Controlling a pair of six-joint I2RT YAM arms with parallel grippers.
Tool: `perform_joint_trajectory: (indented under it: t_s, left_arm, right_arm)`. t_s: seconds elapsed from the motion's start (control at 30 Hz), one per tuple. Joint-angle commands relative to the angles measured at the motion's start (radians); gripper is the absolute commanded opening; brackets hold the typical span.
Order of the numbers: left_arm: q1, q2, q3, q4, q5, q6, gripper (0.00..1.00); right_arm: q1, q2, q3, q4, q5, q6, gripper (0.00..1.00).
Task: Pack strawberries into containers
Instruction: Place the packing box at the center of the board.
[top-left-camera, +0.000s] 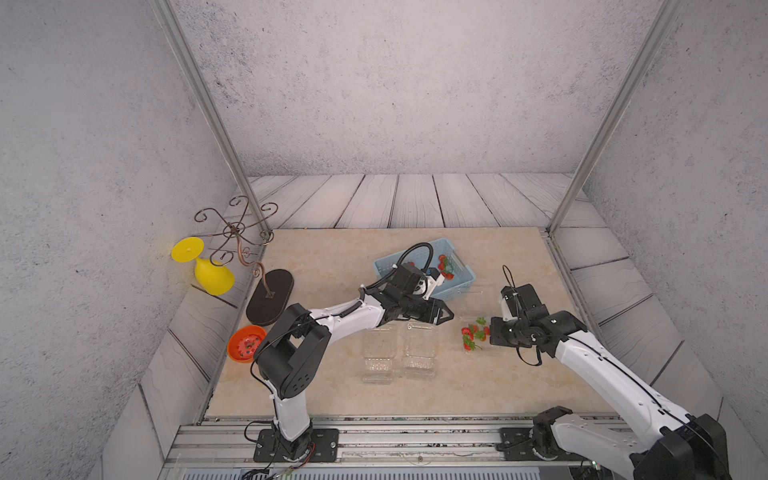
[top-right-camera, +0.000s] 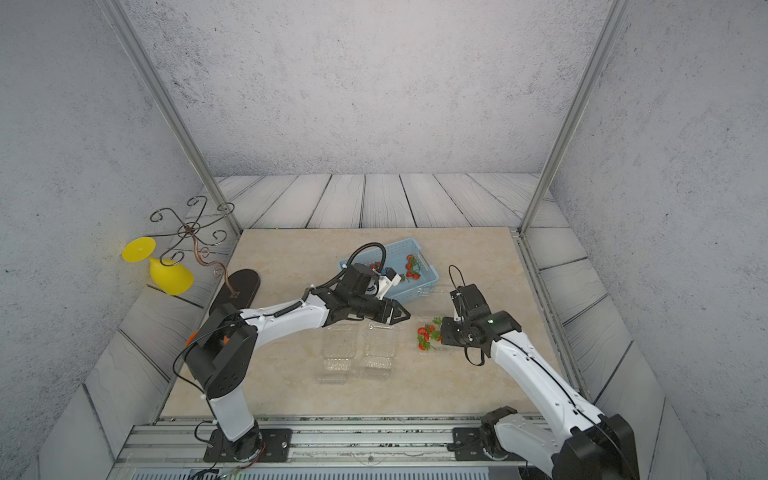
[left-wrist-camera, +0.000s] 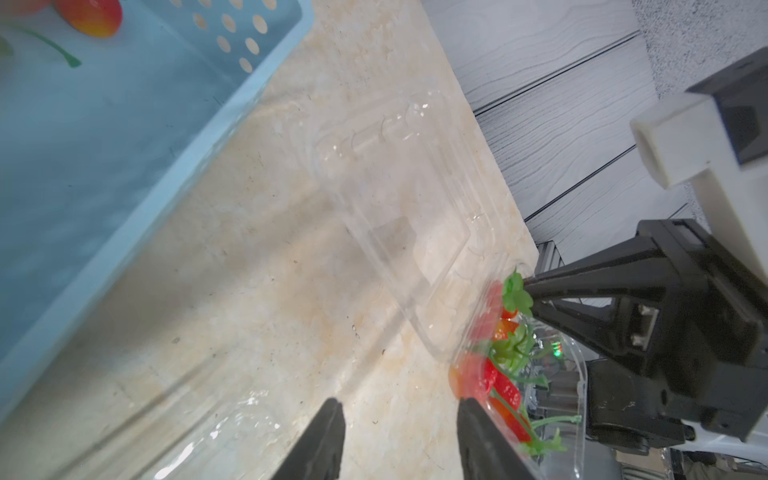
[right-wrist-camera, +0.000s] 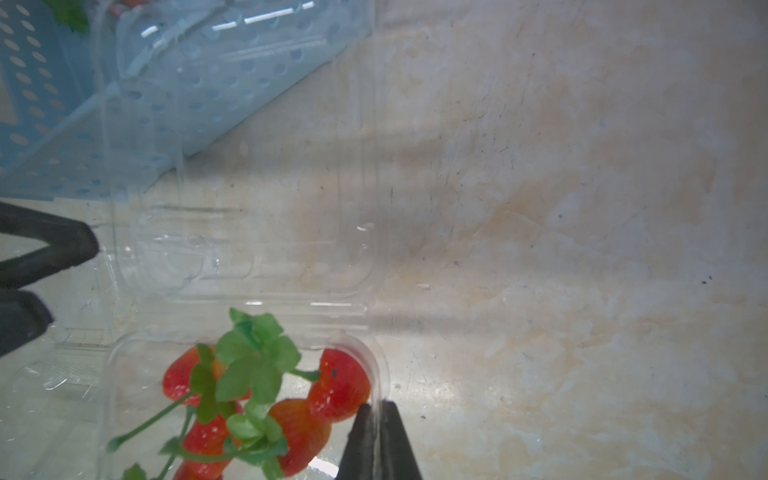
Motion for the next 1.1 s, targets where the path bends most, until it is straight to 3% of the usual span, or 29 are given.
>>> perform_joint_trajectory:
  t_s: [0.0,0.2,0.7,1.07]
  left_arm:
    - [-0.009,0.018,0.037,0.079,0.034,-0.038,0.48]
    - [-0.012,0.062,0.03,0.154,0.083,-0.051,0.49]
    - [-0.011,0.114,0.062,0.216,0.075,-0.09,0.49]
    - [-0.011,0.182,0.045,0.357,0.095,-0.074,0.49]
  right_arm:
    - [-0.002,-0.013,0.011,-0.017,-0.031,-0.014,0.08]
    - [0.0,-0.005,0.051,-0.047,-0.059,-0.022,0.07]
    - [0.003,0.001,0.041,-0.041,-0.073,-0.034,0.06]
    - [0.003,0.071,0.029,-0.037,-0.03,-0.065,0.06]
